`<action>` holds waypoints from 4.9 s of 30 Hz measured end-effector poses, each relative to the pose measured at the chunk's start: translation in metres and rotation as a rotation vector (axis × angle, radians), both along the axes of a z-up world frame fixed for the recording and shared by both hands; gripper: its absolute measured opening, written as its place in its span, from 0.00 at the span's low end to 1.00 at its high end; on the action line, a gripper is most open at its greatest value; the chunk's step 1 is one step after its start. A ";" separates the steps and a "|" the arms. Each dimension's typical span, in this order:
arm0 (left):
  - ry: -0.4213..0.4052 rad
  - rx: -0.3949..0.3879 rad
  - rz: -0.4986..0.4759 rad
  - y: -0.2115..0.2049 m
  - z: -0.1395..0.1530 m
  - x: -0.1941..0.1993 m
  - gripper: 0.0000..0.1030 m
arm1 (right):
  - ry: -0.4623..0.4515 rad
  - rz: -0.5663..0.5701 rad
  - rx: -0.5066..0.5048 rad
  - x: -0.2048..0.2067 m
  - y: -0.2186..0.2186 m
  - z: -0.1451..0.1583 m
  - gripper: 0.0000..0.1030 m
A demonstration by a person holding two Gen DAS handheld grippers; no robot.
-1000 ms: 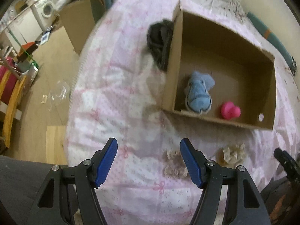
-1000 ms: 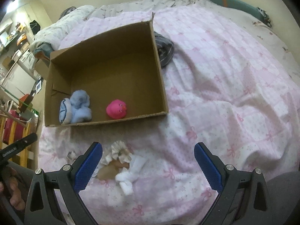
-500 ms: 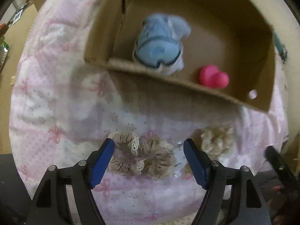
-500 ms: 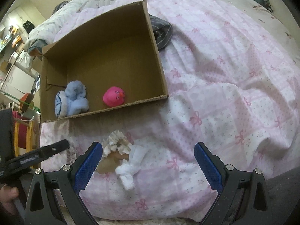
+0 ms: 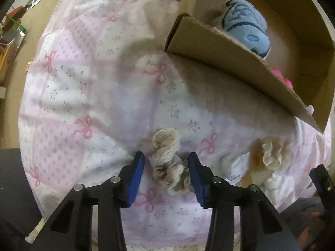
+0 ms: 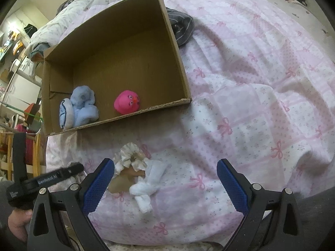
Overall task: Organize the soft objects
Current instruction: 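Grasp the beige lace scrunchie with the left gripper, then grasp the crumpled white tissue with the right gripper, then move the scrunchie and tissue into the box and open both grippers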
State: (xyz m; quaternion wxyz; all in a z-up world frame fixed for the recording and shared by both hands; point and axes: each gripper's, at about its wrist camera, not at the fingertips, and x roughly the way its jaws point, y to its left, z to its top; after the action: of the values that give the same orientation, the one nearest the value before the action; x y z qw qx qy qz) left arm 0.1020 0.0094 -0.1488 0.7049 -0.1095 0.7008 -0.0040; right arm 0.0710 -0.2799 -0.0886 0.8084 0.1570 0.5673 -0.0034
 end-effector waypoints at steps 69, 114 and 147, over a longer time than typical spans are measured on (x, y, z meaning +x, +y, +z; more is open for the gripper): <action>-0.352 0.110 -0.145 -0.010 0.116 -0.004 0.07 | -0.197 0.272 0.252 0.023 0.041 0.057 0.20; -0.405 0.235 -0.231 -0.104 0.106 0.095 0.25 | -0.157 0.120 0.174 0.094 -0.001 0.030 0.21; -0.479 0.280 -0.235 -0.093 0.138 0.054 0.68 | -0.244 0.087 0.233 0.087 -0.009 0.042 0.74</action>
State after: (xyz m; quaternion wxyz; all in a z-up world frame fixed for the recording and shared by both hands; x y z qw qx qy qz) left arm 0.1563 -0.0840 -0.0108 0.8530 0.0748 0.5163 -0.0146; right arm 0.1578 -0.2892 -0.0468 0.8471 0.2241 0.4676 0.1162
